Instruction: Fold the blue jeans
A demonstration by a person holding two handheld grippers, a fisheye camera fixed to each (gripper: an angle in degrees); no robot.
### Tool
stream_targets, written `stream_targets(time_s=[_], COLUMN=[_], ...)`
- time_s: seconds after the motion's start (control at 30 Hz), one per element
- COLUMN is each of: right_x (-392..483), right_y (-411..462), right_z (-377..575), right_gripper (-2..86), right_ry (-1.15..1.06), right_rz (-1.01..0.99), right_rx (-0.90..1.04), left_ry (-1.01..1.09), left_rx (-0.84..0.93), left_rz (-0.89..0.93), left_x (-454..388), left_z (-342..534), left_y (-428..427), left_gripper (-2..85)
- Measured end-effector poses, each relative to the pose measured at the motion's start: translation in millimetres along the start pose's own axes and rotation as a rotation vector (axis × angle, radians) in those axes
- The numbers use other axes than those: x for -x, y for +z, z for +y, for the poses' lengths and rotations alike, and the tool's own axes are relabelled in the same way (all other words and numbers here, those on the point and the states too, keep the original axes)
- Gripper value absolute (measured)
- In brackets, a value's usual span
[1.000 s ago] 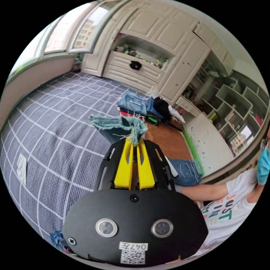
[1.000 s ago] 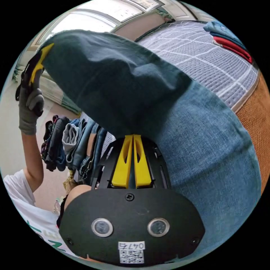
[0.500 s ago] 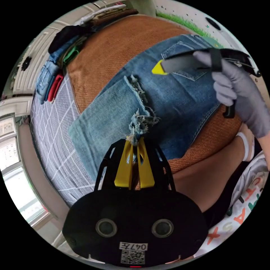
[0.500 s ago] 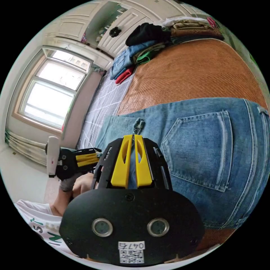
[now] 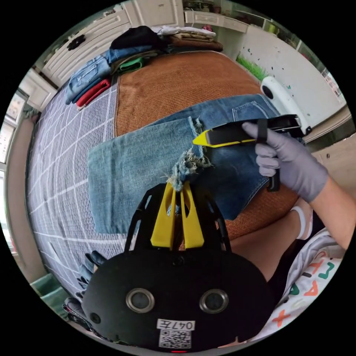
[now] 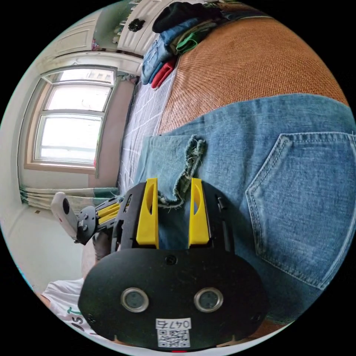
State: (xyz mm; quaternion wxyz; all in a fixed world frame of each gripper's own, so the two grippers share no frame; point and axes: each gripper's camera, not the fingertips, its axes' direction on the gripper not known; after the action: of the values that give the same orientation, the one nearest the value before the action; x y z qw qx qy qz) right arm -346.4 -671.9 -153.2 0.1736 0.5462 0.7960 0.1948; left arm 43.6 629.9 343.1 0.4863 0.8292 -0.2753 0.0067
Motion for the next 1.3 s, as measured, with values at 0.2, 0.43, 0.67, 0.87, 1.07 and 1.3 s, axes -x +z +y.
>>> stream_targets(time_s=[0.2,0.43,0.67,0.87,1.07,1.3], right_x=[6,42,0,-9,-44,-141], right_y=[12,-1,8,-35,-184,-279], right_z=[-16,-14,3,38,175,297], right_gripper=[0.3,-0.8,-0.2,2.1,3.6,9.5], right_ry=[0.003,-0.240,-0.186,-0.199,-0.089,0.305], right_rz=[0.064,0.307,0.279,0.254,0.372,0.358], right_rx=[0.025,0.023,0.049,-0.061,-0.406,-0.446], left_ry=[0.174,0.517,0.674,0.723,0.466,0.174], left_rx=[-0.025,0.138,0.093,-0.138,-0.446,-0.284], left_rz=[-0.039,-0.281,-0.463,-0.327,-0.245,-0.238], left_x=[-50,-152,-200,-198,-140,-57], left_z=[-8,-23,-10,13,24,-10], left_y=[-54,-61,-73,-118,-157,-99], left_gripper=[-0.8,-0.6,2.2,3.1,-0.4,-0.8])
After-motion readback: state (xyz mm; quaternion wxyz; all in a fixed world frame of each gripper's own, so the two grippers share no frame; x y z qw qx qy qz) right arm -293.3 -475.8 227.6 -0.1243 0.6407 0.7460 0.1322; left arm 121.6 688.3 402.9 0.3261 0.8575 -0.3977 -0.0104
